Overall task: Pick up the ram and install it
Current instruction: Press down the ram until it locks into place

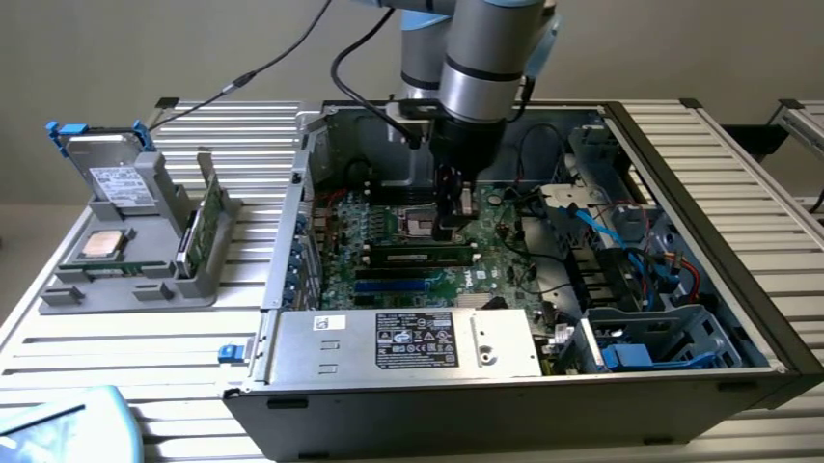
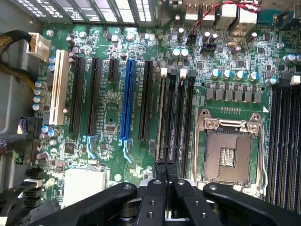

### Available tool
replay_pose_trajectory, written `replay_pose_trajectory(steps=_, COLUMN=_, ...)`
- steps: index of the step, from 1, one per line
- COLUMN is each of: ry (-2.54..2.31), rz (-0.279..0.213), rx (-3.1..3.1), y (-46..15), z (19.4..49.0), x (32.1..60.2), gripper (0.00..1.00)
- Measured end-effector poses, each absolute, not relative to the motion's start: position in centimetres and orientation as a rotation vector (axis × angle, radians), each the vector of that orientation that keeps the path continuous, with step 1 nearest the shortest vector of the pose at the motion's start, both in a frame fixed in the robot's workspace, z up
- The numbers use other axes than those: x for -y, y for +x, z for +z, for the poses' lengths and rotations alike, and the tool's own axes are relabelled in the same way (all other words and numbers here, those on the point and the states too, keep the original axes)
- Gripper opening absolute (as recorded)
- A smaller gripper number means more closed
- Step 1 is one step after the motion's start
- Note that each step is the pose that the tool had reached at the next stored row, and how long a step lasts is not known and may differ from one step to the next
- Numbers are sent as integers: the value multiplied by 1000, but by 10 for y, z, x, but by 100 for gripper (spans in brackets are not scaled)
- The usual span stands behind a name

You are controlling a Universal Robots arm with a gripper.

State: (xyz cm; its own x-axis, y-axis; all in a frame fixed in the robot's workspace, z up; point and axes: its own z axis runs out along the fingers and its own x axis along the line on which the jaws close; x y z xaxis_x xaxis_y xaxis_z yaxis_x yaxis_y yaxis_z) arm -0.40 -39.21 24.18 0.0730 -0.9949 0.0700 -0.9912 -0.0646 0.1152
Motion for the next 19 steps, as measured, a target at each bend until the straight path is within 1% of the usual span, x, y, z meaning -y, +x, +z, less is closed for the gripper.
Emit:
replay_pose_trajectory(steps=5, ry=2204, rz=-32, rx=2057, y=-2, z=241, x=393, gripper=10)
replay_pose_trajectory(steps=12, ry=2220, rz=10, rx=2076, y=-2, z=237, x=394, gripper=10)
replay_pose_trajectory(steps=19, ry=2214, rz=29, rx=2071, y=-2, z=233, x=394, gripper=10)
